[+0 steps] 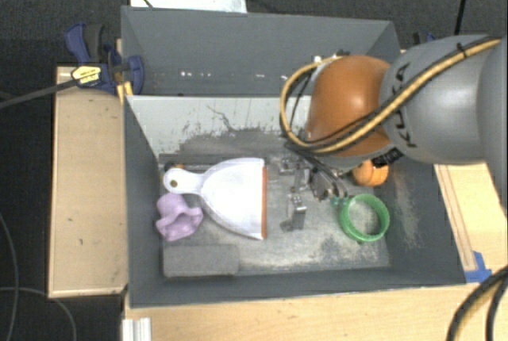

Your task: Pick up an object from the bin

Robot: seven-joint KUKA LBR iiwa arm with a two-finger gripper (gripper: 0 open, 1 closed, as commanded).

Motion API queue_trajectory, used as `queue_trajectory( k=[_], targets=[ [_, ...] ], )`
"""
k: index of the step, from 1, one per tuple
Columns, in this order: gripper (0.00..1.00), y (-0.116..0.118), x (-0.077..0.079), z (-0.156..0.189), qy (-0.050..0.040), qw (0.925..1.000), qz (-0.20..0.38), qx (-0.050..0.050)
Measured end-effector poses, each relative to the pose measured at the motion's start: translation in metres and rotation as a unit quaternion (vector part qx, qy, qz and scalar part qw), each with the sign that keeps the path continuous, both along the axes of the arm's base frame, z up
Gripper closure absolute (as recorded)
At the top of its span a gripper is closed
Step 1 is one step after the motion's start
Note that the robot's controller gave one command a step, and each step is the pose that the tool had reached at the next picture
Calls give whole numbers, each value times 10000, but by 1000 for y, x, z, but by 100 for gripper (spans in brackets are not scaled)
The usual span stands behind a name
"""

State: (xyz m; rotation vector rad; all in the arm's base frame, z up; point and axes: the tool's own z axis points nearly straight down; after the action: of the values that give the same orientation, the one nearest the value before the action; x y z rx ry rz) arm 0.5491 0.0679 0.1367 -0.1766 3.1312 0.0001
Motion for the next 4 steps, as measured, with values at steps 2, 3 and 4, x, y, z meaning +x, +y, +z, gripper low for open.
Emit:
queue_trajectory(
  k=[2, 3, 4],
  targets=[
    [0, 107, -12, -1, 20, 9984, 557, 14],
    [0, 99, -17, -59, -4, 9999, 163, 9],
    [100, 88, -24, -67, 24, 9990, -439, 5]
  ],
)
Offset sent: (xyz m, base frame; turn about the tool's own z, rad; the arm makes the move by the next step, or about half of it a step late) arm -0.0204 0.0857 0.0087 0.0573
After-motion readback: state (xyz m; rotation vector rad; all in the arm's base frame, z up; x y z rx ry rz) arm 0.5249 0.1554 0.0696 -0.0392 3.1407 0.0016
